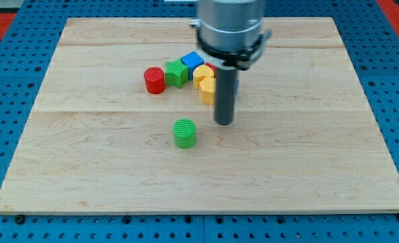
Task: Move yellow blocks upwards
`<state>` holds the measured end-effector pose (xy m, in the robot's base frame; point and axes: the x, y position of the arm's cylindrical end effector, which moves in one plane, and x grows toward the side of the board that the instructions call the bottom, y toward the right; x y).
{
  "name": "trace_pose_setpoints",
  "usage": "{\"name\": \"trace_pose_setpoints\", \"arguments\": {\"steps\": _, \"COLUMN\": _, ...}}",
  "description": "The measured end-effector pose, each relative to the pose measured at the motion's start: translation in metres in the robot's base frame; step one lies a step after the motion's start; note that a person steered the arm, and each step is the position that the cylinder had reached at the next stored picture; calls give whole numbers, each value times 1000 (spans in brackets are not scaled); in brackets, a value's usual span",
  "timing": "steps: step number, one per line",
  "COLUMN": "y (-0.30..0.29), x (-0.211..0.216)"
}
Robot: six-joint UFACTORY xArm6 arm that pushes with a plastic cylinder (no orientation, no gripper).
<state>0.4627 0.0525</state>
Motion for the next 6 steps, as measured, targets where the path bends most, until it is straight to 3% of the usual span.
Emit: {"name": "trace_pose_setpoints", "arguments": {"steps": 6, "y": -72, "x": -52}}
